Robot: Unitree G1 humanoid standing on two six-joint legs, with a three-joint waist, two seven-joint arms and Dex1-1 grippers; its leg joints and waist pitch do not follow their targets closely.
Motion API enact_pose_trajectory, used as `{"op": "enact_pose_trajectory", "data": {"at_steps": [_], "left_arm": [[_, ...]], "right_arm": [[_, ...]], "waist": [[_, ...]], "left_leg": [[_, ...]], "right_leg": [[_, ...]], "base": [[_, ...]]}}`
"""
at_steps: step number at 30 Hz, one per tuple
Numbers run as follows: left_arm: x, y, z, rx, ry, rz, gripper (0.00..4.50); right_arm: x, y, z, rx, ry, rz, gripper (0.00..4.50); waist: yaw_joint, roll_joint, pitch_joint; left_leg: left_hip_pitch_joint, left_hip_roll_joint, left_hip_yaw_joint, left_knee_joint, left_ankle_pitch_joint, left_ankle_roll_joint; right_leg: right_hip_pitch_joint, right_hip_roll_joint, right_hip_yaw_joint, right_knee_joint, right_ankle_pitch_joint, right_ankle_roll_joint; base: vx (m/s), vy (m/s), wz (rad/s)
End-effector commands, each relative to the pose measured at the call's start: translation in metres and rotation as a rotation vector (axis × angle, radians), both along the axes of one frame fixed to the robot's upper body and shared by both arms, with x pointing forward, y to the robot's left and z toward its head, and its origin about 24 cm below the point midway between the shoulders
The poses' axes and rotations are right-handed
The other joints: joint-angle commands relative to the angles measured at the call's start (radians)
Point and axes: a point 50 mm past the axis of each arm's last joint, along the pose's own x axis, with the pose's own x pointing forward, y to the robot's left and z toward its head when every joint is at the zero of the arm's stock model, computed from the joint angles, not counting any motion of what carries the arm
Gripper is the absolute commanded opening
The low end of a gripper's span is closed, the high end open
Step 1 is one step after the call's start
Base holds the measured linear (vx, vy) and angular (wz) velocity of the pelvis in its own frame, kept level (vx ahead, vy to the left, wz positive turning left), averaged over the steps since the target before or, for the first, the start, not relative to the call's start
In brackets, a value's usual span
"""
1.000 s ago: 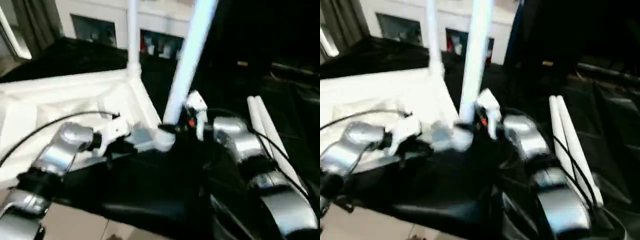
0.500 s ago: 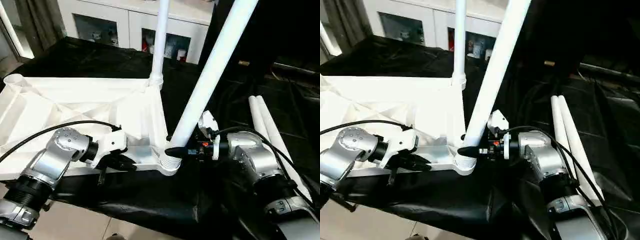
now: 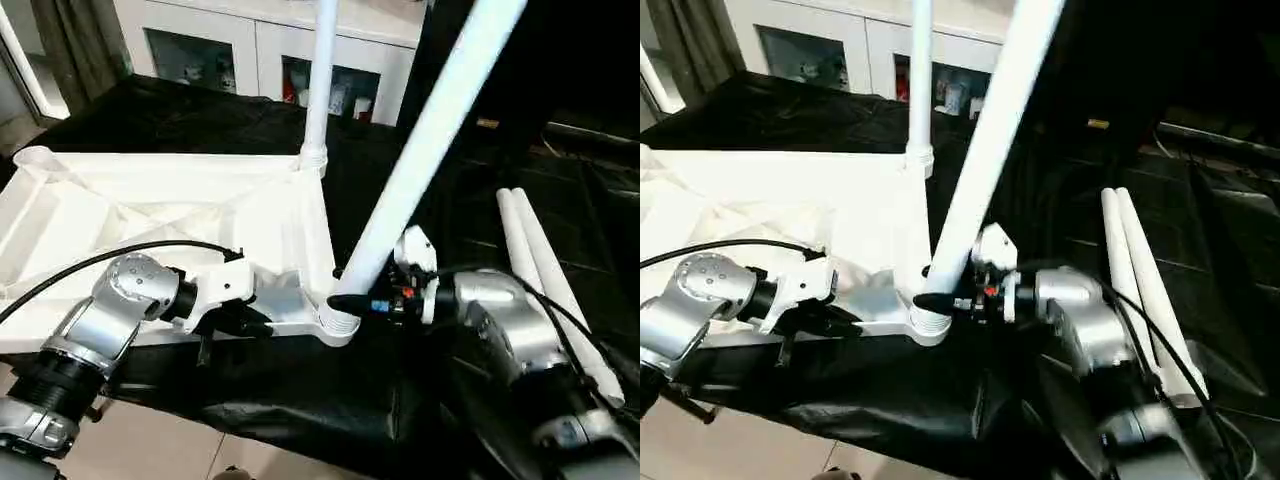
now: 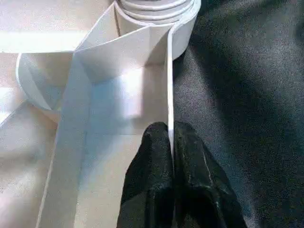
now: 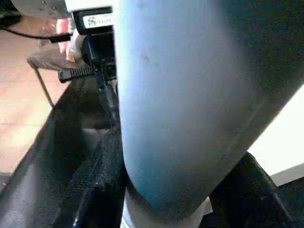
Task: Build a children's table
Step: Insert table leg to table base
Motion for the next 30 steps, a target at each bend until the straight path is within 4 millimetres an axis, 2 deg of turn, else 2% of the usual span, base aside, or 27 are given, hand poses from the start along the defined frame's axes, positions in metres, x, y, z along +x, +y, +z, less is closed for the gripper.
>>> {"op": "enact_pose_trajectory", "data": {"at_steps": [1,4,7,10,11,12,13,15,21,24,25,30], "left_arm": [[0.010,-0.008,0.027,-0.041,-0.119,-0.042,0.00],[0.011,-0.008,0.026,-0.043,-0.123,-0.037,0.00],[0.009,-0.010,0.025,-0.045,-0.117,-0.044,0.00],[0.008,-0.011,0.025,-0.049,-0.112,-0.057,0.00],[0.005,-0.012,0.023,-0.050,-0.101,-0.070,0.00],[0.005,-0.013,0.023,-0.050,-0.097,-0.074,0.00],[0.003,-0.013,0.022,-0.051,-0.090,-0.083,0.00],[0.001,-0.015,0.021,-0.050,-0.081,-0.094,0.00],[0.001,-0.016,0.018,-0.037,-0.082,-0.099,0.00],[0.002,-0.017,0.019,-0.037,-0.085,-0.099,0.00],[0.002,-0.017,0.019,-0.036,-0.085,-0.100,0.00],[0.003,-0.020,0.018,-0.040,-0.086,-0.107,0.00]], "right_arm": [[-0.008,-0.024,-0.039,-0.264,0.053,-0.148,1.88],[-0.014,-0.017,-0.036,-0.248,0.030,-0.143,1.88],[-0.017,-0.006,-0.033,-0.225,0.030,-0.117,1.88],[-0.017,0.000,-0.034,-0.224,0.041,-0.086,1.88],[-0.016,0.004,-0.036,-0.236,0.049,-0.059,1.88],[-0.016,0.004,-0.037,-0.242,0.053,-0.051,1.88],[-0.015,0.006,-0.038,-0.253,0.062,-0.032,1.88],[-0.014,0.008,-0.040,-0.270,0.066,-0.011,1.88],[-0.010,0.015,-0.035,-0.284,0.042,0.029,1.88],[-0.011,0.017,-0.034,-0.281,0.034,0.035,1.88],[-0.010,0.020,-0.032,-0.262,0.019,0.028,1.88],[-0.004,0.030,-0.027,-0.176,0.021,-0.022,1.88]], "waist": [[-0.003,0.021,-0.040],[-0.002,0.021,-0.041],[-0.003,0.020,-0.046],[-0.005,0.018,-0.046],[-0.005,0.014,-0.045],[-0.005,0.015,-0.046],[-0.008,0.016,-0.042],[-0.011,0.014,-0.042],[-0.021,0.010,-0.044],[-0.021,0.012,-0.044],[-0.020,0.016,-0.046],[-0.022,0.015,-0.045]], "left_leg": [[0.020,0.036,-0.007,-0.063,-0.173,0.005],[0.019,0.036,-0.008,-0.062,-0.163,0.007],[0.018,0.033,-0.009,-0.057,-0.122,0.018],[0.016,0.031,-0.008,-0.055,-0.110,0.026],[0.015,0.032,-0.008,-0.056,-0.111,0.029],[0.016,0.032,-0.008,-0.056,-0.116,0.029],[0.016,0.033,-0.008,-0.060,-0.142,0.021],[0.016,0.034,-0.008,-0.061,-0.153,0.016],[0.014,0.032,-0.007,-0.056,-0.127,0.029],[0.016,0.032,-0.007,-0.056,-0.130,0.031],[0.016,0.032,-0.007,-0.055,-0.125,0.031],[0.016,0.031,-0.007,-0.055,-0.143,0.025]], "right_leg": [[0.019,-0.081,0.052,-0.062,0.079,-0.212],[0.021,-0.079,0.052,-0.062,0.093,-0.206],[0.025,-0.077,0.050,-0.054,0.167,-0.206],[0.025,-0.077,0.050,-0.052,0.187,-0.210],[0.026,-0.077,0.049,-0.053,0.181,-0.212],[0.024,-0.078,0.049,-0.053,0.171,-0.215],[0.023,-0.079,0.049,-0.057,0.112,-0.216],[0.024,-0.082,0.050,-0.057,0.086,-0.217],[0.026,-0.080,0.052,-0.055,0.117,-0.222],[0.025,-0.080,0.052,-0.055,0.106,-0.223],[0.026,-0.080,0.052,-0.053,0.114,-0.224],[0.025,-0.080,0.053,-0.055,0.093,-0.228]], "base": [[0.000,0.000,0.00],[0.000,0.000,0.00],[0.000,0.000,0.00],[0.000,0.000,0.00],[0.000,0.000,0.00],[0.000,0.000,0.00],[0.000,0.000,0.00],[0.000,0.000,0.00],[0.000,0.000,0.00],[0.000,0.000,0.00],[0.000,0.000,0.00],[0.000,0.000,0.00]]}}
